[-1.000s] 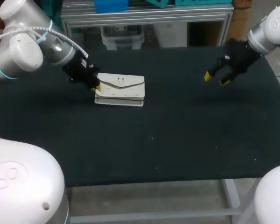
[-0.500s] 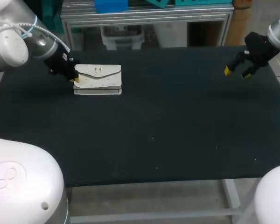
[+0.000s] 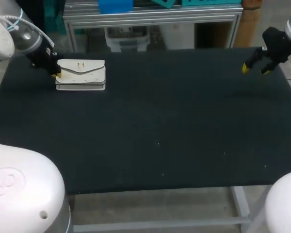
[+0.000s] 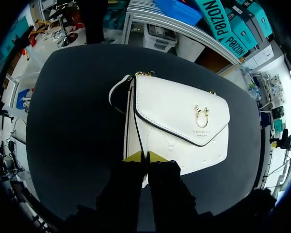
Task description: Pick up the bag, open it, inspect its contents, close it, and place it on the opposite side
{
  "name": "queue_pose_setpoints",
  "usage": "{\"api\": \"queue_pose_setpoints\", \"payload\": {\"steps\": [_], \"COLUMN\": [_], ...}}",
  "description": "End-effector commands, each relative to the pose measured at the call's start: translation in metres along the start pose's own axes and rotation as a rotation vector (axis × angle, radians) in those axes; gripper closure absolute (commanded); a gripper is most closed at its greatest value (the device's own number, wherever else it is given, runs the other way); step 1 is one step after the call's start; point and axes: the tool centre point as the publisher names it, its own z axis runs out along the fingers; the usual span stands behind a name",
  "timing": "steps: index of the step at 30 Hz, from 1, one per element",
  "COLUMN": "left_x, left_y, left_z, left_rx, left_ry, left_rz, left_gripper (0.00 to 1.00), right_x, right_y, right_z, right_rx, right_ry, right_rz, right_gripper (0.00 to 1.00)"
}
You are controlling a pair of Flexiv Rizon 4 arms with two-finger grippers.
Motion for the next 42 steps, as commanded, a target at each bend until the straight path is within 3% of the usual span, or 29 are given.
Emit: {"api": "queue_pose_setpoints", "payload": {"steps": [1, 10, 21, 31, 41, 42], "left_x": [-0.024, -0.071, -0.123, -0.152, -0.162, -0.163], "left_y": [-0.019, -0.039, -0.058, -0.061, -0.058, -0.058], "left_z": [0.007, 0.001, -0.007, -0.010, -0.009, -0.010], "left_rx": [-0.030, -0.033, -0.068, -0.108, -0.129, -0.129], "left_ry": [-0.018, -0.070, -0.106, -0.058, 0.024, 0.028], "left_rz": [-0.013, -0.047, -0.071, -0.067, -0.053, -0.052], "left_gripper": [1.00, 1.00, 1.00, 1.00, 1.00, 0.84], "right_x": [-0.003, -0.014, -0.020, -0.019, -0.018, -0.018], "right_y": [0.008, 0.027, 0.033, 0.035, 0.034, 0.034], "right_z": [-0.002, -0.011, -0.015, -0.013, -0.015, -0.015], "right_rx": [0.015, 0.073, 0.111, 0.133, 0.136, 0.136], "right_ry": [-0.033, -0.091, -0.128, -0.140, -0.137, -0.135], "right_rz": [-0.002, -0.035, -0.019, -0.004, 0.003, 0.003], "right_gripper": [0.00, 0.00, 0.00, 0.00, 0.00, 0.00]}}
